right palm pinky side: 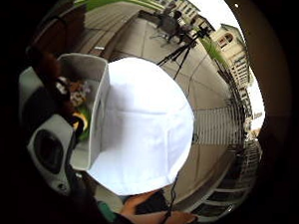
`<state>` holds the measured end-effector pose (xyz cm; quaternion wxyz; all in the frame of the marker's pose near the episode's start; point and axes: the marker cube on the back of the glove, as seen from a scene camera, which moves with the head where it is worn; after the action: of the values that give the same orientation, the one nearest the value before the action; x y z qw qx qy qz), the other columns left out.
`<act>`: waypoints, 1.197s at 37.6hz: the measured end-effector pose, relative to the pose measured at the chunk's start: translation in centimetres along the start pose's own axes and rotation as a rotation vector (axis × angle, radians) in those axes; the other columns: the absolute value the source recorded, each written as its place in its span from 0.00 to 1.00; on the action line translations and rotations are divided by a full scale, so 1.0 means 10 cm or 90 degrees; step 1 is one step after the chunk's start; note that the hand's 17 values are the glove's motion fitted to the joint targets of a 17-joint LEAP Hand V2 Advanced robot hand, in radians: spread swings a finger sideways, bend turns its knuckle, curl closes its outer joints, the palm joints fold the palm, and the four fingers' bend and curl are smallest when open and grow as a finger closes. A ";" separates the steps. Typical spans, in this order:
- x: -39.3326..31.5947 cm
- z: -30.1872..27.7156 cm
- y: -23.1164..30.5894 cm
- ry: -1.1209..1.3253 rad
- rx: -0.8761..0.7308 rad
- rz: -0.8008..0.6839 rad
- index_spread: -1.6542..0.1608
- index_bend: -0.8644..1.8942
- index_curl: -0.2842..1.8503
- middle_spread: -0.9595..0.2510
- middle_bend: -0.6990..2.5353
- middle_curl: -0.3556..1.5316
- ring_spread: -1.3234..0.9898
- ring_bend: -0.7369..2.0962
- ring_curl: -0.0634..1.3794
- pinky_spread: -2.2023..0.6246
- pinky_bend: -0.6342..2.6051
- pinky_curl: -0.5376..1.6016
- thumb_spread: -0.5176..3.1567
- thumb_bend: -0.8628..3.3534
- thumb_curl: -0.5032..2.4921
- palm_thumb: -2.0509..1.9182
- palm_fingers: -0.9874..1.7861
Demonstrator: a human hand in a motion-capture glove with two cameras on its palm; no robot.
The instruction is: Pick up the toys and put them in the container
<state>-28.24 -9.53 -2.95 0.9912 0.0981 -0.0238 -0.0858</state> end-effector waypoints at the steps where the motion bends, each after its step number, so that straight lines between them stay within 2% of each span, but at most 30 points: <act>1: -0.09 0.04 0.01 -0.003 -0.002 -0.006 0.74 0.46 0.46 0.42 0.37 0.53 0.38 0.63 0.35 0.62 0.52 0.46 0.30 0.25 0.44 0.67 0.73; 8: -0.26 0.38 -0.16 -0.038 -0.043 -0.029 0.73 0.43 0.47 0.41 0.36 0.54 0.37 0.62 0.35 0.62 0.52 0.46 0.30 0.25 0.45 0.66 0.72; 13: -0.21 0.61 -0.23 -0.048 -0.143 -0.023 0.73 0.39 0.48 0.42 0.33 0.54 0.38 0.62 0.36 0.62 0.53 0.47 0.32 0.24 0.46 0.65 0.67; 14: -0.26 0.62 -0.19 -0.044 -0.153 -0.024 0.73 0.31 0.45 0.47 0.31 0.53 0.39 0.63 0.37 0.62 0.55 0.47 0.36 0.23 0.44 0.62 0.61; 16: -0.39 0.62 -0.06 -0.039 -0.161 -0.033 0.74 0.30 0.44 0.56 0.26 0.51 0.43 0.62 0.37 0.65 0.59 0.50 0.38 0.17 0.40 0.54 0.45; 17: -0.42 0.61 -0.02 -0.039 -0.162 -0.037 0.74 0.33 0.45 0.56 0.28 0.52 0.43 0.64 0.40 0.64 0.59 0.50 0.40 0.20 0.41 0.57 0.52; 18: -0.42 0.59 0.00 -0.037 -0.161 -0.040 0.74 0.29 0.41 0.60 0.26 0.50 0.45 0.60 0.36 0.66 0.61 0.50 0.38 0.16 0.38 0.50 0.41; 22: -0.18 0.53 -0.04 -0.007 -0.142 -0.047 0.74 0.32 0.38 0.68 0.27 0.49 0.49 0.56 0.33 0.70 0.63 0.50 0.39 0.16 0.35 0.46 0.34; 29: 0.61 0.43 0.01 0.044 -0.122 -0.020 0.74 0.36 0.34 0.73 0.28 0.48 0.53 0.49 0.27 0.74 0.61 0.47 0.39 0.17 0.31 0.46 0.31; 38: 1.72 0.54 0.39 0.050 -0.155 0.050 0.75 0.37 0.33 0.73 0.29 0.47 0.49 0.45 0.23 0.74 0.53 0.43 0.41 0.17 0.27 0.47 0.32; 43: 2.19 0.58 0.57 0.068 -0.158 0.197 0.76 0.38 0.33 0.73 0.29 0.47 0.47 0.42 0.23 0.73 0.49 0.41 0.41 0.17 0.25 0.47 0.31; 45: 2.39 0.59 0.62 0.064 -0.139 0.153 0.77 0.37 0.33 0.73 0.29 0.46 0.47 0.42 0.22 0.73 0.48 0.40 0.42 0.17 0.24 0.47 0.32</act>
<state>-4.04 -8.89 4.75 0.9990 -0.0093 0.0235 0.0366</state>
